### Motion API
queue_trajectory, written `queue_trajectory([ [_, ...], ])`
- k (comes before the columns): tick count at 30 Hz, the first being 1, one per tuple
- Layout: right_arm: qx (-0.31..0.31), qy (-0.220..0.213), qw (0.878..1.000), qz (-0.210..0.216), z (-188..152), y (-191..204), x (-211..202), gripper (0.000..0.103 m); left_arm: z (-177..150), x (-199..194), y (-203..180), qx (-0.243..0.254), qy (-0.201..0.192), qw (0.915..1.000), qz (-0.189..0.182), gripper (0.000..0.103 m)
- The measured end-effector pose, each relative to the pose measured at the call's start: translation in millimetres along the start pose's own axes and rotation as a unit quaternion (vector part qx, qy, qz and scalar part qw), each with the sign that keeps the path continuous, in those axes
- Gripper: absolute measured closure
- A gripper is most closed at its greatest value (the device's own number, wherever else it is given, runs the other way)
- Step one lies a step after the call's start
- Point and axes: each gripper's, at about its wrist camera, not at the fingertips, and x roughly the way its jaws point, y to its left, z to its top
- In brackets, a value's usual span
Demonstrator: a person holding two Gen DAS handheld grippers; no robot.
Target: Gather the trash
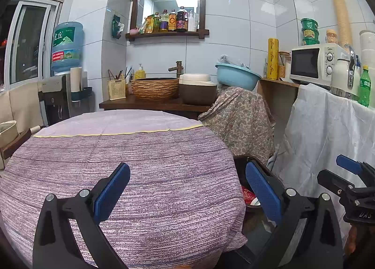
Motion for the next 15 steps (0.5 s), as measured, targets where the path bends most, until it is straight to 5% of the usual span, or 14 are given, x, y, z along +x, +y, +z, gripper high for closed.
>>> queue_trajectory([
  [15, 0.0, 0.003, 1.0, 0.001, -0.2, 0.1, 2.0, 0.006, -0.8, -0.1, -2.3, 0.005, -0.003, 1.0, -0.002, 0.005],
])
